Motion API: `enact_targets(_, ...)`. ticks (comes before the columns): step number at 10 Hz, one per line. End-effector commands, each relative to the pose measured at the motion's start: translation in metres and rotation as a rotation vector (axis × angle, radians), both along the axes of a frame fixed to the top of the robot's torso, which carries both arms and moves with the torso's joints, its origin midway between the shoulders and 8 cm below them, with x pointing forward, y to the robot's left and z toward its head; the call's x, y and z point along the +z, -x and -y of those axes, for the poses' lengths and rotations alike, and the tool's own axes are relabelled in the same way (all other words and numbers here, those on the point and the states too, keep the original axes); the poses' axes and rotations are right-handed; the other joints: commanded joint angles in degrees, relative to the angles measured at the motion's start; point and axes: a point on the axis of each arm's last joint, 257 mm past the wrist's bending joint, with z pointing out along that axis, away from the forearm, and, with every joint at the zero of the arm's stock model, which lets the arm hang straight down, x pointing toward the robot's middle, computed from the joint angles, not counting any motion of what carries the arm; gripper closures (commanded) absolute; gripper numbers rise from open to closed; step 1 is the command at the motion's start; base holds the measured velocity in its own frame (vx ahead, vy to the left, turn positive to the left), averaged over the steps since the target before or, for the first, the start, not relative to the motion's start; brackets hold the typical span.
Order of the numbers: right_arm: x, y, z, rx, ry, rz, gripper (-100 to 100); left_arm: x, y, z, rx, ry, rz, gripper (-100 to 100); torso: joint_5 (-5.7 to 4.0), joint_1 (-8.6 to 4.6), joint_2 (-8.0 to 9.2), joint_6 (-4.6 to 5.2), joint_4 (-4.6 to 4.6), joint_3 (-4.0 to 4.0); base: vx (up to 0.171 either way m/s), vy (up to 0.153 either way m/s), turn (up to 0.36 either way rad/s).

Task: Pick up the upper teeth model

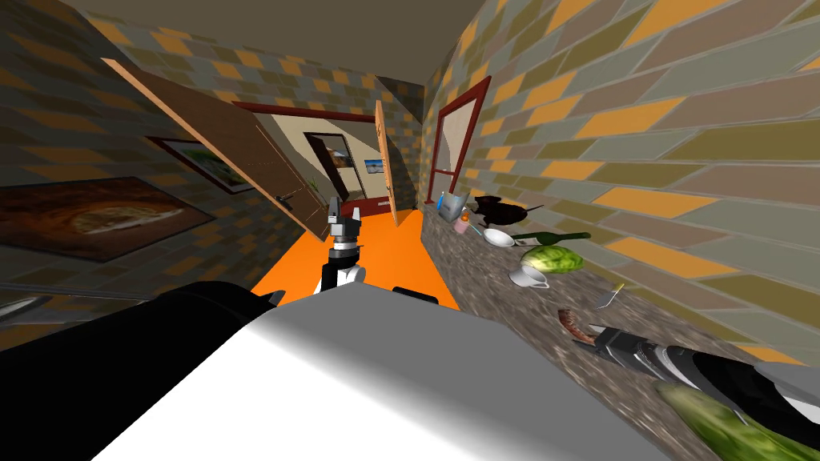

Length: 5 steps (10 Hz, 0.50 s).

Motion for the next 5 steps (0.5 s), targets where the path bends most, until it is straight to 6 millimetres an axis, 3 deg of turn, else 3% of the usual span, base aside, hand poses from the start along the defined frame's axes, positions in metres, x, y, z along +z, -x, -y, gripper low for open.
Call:
enact_targets(1, 0.004, -0.014, -0.002, 0.007, -0.001, 0.021, -100, 0.0, 0.0, 0.0, 0.0, 0.0, 0.0, 0, 0.0, 0.0, 0.0, 0.0, 0.0, 0.0, -0.042, -0.008, -0.015)
enact_targets(2, -0.003, -0.01, 0.001, -0.015, 0.002, -0.006, -100, 0.0, 0.0, 0.0, 0.0, 0.0, 0.0, 0, 0.0, -0.02, -0.08, 0.0, -0.02, -0.04, -0.076, -0.002, 0.101)
enact_targets(3, 0.003, -0.025, -0.002, -0.006, 0.001, 0.02, -100, 0.0, 0.0, 0.0, 0.0, 0.0, 0.0, 0, -0.01, 0.0, -0.02, -0.03, -0.01, -0.02, -0.079, -0.012, 0.067)
enact_targets(4, -0.007, -0.013, 0.002, -0.033, 0.005, -0.02, -100, 0.0, 0.0, 0.0, 0.0, 0.0, 0.0, 0, -0.01, -0.03, 0.0, -0.01, 0.0, 0.0, -0.086, -0.021, 0.102)
enact_targets(5, -0.001, -0.029, 0.0, -0.023, 0.005, 0.005, -100, 0.0, 0.0, 0.0, 0.0, 0.0, 0.0, 0, -0.02, -0.07, 0.03, -0.01, 0.0, 0.01, -0.09, -0.008, 0.043)
